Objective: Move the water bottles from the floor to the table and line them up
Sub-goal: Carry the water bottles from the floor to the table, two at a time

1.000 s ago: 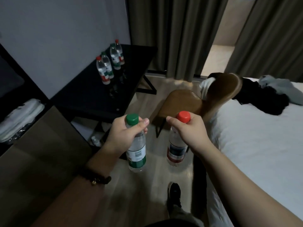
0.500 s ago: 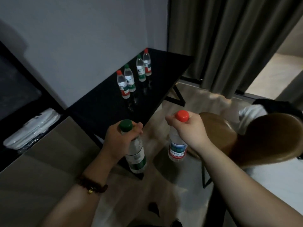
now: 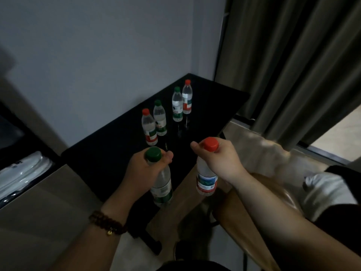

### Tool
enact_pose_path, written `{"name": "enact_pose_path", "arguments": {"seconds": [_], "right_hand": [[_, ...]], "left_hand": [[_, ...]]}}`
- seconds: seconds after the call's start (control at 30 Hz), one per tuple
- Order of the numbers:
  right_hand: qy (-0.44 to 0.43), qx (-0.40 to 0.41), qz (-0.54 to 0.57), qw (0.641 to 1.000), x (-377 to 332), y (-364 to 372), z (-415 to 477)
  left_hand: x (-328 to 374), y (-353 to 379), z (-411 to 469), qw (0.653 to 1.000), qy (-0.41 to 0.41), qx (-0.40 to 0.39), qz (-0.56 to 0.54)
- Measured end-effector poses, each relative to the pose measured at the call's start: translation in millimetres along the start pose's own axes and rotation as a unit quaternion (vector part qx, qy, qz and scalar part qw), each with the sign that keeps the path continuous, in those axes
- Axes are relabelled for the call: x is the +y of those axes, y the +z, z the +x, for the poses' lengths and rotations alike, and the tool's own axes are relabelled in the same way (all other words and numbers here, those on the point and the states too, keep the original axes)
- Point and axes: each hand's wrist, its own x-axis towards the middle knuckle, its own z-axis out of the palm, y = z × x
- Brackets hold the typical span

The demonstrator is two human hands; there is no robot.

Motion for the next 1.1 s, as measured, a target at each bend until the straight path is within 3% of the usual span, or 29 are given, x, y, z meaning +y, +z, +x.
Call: {"name": "enact_pose_path", "arguments": {"seconds": [0.23,0.53,0.77,1.1], "right_hand": [[-0.019,-0.009,-0.012,1.000,10.5,-6.6,90.6],[-0.020,-0.012,0.009,1.000,25.0,-20.5,178.7],[-0.006,-0.035,0.035,0.999,50.0,-24.9,251.6],[0.020,-0.139,0.005,0.990,132.4,-31.7,422.2]], "left_hand": [[6.5,6.8,94.2,0.995,0.035,-0.038,0.088],[15.3,23.2,172.3,0.988,0.078,-0.025,0.133],[13.0,40.4,225.7,0.986,0.046,-0.028,0.155],[-5.8,94.2,344.9,0.983,0.008,0.006,0.182]]}}
